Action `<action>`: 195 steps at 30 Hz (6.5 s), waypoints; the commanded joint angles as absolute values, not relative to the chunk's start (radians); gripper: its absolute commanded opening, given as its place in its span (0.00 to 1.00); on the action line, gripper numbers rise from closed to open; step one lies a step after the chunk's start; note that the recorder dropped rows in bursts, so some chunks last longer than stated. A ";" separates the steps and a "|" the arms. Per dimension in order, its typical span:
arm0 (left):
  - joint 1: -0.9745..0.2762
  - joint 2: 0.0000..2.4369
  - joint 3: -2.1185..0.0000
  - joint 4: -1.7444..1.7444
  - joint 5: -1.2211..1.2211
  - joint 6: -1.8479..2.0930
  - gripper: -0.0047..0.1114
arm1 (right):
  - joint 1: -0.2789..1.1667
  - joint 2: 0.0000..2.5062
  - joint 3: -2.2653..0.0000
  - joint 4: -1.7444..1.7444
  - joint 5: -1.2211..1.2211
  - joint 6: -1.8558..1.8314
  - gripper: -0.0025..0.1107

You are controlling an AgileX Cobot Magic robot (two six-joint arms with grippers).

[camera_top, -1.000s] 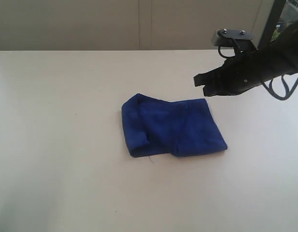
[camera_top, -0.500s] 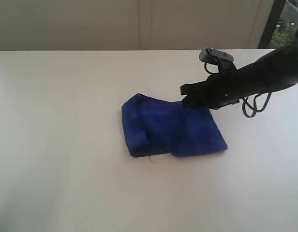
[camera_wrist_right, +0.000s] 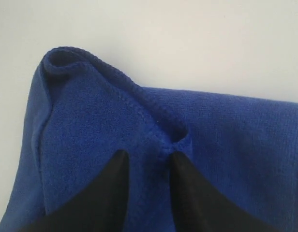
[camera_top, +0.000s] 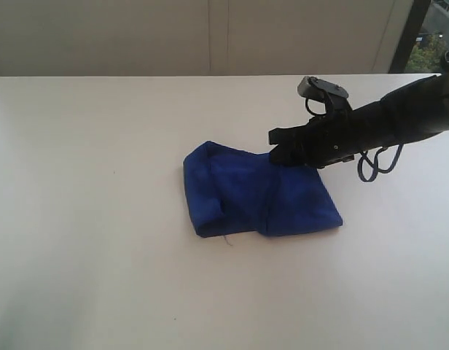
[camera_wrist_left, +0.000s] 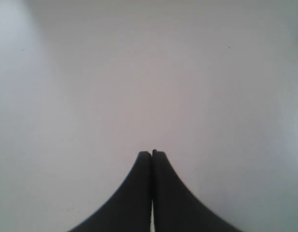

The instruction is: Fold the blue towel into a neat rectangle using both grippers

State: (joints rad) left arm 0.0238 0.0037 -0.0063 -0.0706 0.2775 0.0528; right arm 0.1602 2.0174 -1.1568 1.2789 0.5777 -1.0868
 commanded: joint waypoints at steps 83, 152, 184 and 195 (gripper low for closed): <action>0.029 0.000 0.000 -0.072 0.277 0.048 0.04 | 0.156 1.877 -1.185 0.879 0.580 -0.997 0.02; -0.676 1.503 -0.804 -0.297 -0.037 0.609 0.04 | 0.156 1.877 -1.185 0.804 0.580 -0.909 0.02; -0.841 1.805 -1.026 -0.073 -0.157 0.638 0.48 | 0.156 1.877 -1.185 0.781 0.570 -0.884 0.02; -0.846 1.893 -1.026 -0.035 -0.239 0.662 0.48 | 0.156 1.877 -1.185 0.781 0.570 -0.884 0.02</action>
State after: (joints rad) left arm -0.8378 1.8828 -1.0244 -0.0344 -0.2155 0.6563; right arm 0.1602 1.8778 -1.1788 0.7825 0.5742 -0.8885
